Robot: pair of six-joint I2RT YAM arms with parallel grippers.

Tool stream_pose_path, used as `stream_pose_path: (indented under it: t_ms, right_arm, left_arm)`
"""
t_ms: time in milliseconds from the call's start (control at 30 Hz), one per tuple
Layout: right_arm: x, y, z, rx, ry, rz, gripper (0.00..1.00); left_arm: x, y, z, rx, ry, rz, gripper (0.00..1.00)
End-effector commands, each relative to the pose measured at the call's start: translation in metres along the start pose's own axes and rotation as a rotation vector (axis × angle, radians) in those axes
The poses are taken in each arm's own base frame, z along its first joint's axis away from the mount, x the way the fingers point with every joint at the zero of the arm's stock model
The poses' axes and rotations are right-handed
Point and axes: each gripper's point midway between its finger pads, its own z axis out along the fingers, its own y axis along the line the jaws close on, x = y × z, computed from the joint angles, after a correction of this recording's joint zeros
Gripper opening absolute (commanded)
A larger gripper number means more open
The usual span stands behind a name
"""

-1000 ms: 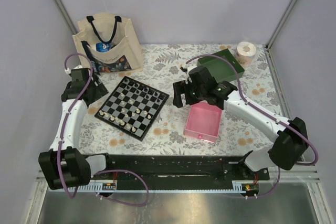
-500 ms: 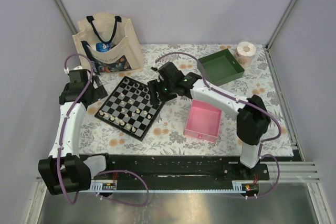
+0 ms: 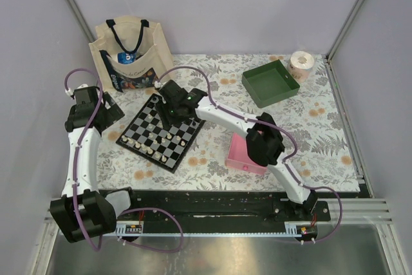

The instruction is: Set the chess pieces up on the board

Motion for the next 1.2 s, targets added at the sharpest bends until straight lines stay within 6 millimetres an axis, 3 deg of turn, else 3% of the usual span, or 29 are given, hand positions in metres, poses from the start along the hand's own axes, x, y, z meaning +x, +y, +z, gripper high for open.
stream_pose_path:
  t_ms: [0,400,933,1167]
  right_arm:
    - [-0.006,0.010,0.002,0.050,0.001,-0.065,0.63]
    - [0.019,0.010,0.022,0.064,0.066,-0.087,0.55]
    - [0.025,0.016,0.037,0.045,0.089,-0.094,0.53]
    - [0.025,0.017,0.038,0.043,0.088,-0.096,0.46]
  left_arm:
    - [-0.015,-0.010,-0.009,0.055,-0.050,-0.029,0.99]
    - [-0.013,-0.015,-0.007,0.080,-0.033,-0.020,0.99]
    - [-0.012,-0.017,-0.006,0.086,-0.029,-0.025,0.99]
    - [-0.012,-0.017,-0.006,0.086,-0.026,-0.021,0.99]
